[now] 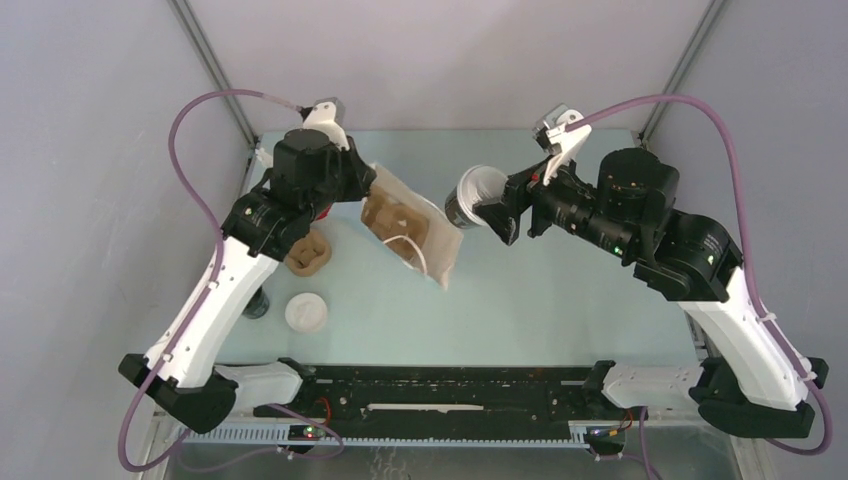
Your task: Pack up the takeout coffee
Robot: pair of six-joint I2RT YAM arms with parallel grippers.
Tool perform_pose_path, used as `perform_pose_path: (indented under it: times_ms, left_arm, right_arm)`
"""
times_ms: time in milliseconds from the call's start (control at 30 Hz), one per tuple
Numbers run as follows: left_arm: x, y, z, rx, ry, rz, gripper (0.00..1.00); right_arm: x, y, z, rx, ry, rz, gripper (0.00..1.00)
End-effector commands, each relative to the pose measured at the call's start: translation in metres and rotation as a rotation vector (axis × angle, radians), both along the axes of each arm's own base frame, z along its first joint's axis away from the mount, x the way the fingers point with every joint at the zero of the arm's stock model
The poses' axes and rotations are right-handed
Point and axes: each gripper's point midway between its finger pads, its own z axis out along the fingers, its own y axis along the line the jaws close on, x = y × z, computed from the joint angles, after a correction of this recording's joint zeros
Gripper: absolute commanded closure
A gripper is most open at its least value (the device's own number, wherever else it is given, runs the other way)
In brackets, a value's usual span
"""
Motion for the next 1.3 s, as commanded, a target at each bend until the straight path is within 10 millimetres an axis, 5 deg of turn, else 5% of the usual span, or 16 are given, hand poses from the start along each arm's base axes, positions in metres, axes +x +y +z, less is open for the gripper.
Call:
perform_pose_path:
  times_ms: [0, 267, 667, 867, 1267]
  left_arm:
    - [0.016, -0.032, 0.044, -0.075, -0.207, -0.1, 1.0]
    - [0.017, -0.053, 0.012, -0.036, -0.203, -0.191, 1.0]
    - [-0.014, -0.065, -0.042, -0.061, -0.096, -0.212, 1.0]
    - [-0.027, -0.061, -0.06, -0.067, -0.068, -0.194, 1.0]
    - [-0.059, -0.041, -0.088, -0.112, -0.005, -0.134, 1.0]
  right_arm:
    - [0.003, -0.013, 0.015, -0.003, -0.118, -0.018, 0.32]
    - [-0.002, -0.021, 0.011, -0.036, -0.167, -0.004, 0.33]
    - [-0.037, -0.02, -0.007, -0.12, -0.229, 0.183, 0.33]
    - [-0.067, -0.005, -0.008, -0.09, -0.233, 0.342, 0.37]
    - [-0.078, 0.021, -0.045, -0.25, -0.201, 0.462, 0.37]
